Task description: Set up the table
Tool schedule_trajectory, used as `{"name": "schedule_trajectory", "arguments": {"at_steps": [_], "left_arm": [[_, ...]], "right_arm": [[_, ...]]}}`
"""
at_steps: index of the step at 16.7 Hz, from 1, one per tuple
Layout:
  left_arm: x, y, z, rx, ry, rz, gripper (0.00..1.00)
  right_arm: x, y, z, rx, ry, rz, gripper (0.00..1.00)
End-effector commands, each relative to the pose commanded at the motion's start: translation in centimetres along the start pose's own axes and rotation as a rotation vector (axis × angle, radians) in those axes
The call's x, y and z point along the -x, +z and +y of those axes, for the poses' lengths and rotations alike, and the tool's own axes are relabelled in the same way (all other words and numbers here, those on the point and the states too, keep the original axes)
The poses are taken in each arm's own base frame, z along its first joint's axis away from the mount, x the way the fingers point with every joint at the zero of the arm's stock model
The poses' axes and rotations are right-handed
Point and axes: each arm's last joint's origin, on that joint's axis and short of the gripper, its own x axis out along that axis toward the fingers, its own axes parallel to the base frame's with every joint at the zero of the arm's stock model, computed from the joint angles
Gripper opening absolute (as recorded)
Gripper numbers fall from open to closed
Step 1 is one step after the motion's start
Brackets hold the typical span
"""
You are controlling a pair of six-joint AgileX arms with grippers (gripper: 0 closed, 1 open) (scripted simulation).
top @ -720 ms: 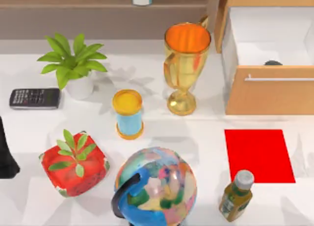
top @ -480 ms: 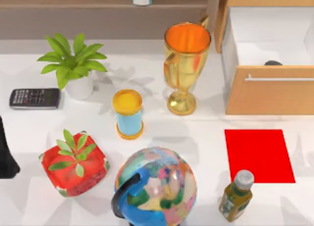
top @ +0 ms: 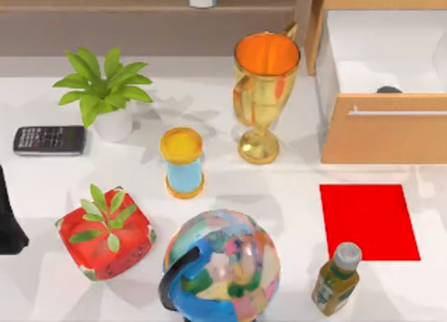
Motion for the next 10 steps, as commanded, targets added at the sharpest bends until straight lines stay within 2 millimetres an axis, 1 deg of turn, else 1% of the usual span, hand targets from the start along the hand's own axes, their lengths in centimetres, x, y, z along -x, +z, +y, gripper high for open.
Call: {"name": "schedule_trajectory", "arguments": {"at_steps": [2,3,4,6,8,10], "left_arm": [[0.0,0.0,0.0,0.000,0.000,0.000,1.00],[0.0,0.0,0.0,0.000,0.000,0.000,1.00],[0.0,0.0,0.0,0.000,0.000,0.000,1.00],[0.0,0.0,0.0,0.000,0.000,0.000,1.00],[0.0,0.0,0.0,0.000,0.000,0.000,1.00],[0.0,0.0,0.0,0.000,0.000,0.000,1.00]], "right_arm": [[-2.0,3.7,0.5,-0.017,0.003,0.129,1.00],[-3.5,5.6,0.8,-0.026,0.004,0.196,1.00],[-5.3,7.2,1.2,-0.036,0.004,0.262,1.00],[-9.7,9.9,2.0,-0.053,0.003,0.397,1.00],[-14.8,11.3,3.0,-0.068,-0.004,0.533,1.00],[-20.0,11.2,4.0,-0.078,-0.016,0.668,1.00]]}}
